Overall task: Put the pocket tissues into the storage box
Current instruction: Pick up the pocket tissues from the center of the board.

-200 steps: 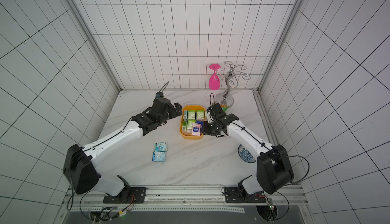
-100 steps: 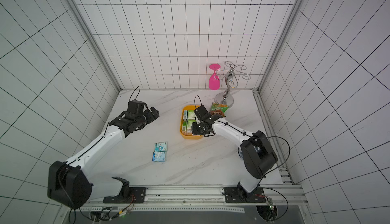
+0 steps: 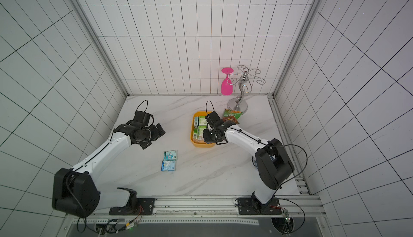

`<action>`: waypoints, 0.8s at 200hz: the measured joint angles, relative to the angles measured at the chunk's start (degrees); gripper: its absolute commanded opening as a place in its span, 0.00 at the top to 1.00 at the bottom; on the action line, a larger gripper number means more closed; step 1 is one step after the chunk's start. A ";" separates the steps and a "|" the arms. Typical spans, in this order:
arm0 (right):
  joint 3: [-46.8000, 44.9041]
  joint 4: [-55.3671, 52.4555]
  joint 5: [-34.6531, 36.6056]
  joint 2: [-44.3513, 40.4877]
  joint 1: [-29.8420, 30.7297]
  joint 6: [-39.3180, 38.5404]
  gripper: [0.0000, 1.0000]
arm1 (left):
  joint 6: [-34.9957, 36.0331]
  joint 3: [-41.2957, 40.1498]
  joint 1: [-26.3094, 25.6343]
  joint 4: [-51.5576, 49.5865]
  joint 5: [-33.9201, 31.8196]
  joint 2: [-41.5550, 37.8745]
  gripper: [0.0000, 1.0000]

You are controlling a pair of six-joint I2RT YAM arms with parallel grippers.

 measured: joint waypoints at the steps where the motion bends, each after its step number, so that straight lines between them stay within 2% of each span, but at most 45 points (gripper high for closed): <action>1: 0.00 0.00 0.04 -0.17 0.00 0.04 0.71 | -0.11 -0.11 0.00 -0.02 0.09 0.00 0.02; 37: 1.11 -0.48 0.33 -5.97 0.24 0.57 0.69 | -2.64 -4.04 0.00 -1.92 3.80 -0.15 0.02; 112: 2.58 -2.56 1.22 -6.23 0.24 0.57 0.68 | -12.87 -12.63 -0.55 -1.11 11.80 -1.99 0.02; 160: 2.58 -3.45 1.75 -6.23 0.24 0.55 0.68 | -21.57 -13.05 -4.90 5.33 13.18 -1.27 0.03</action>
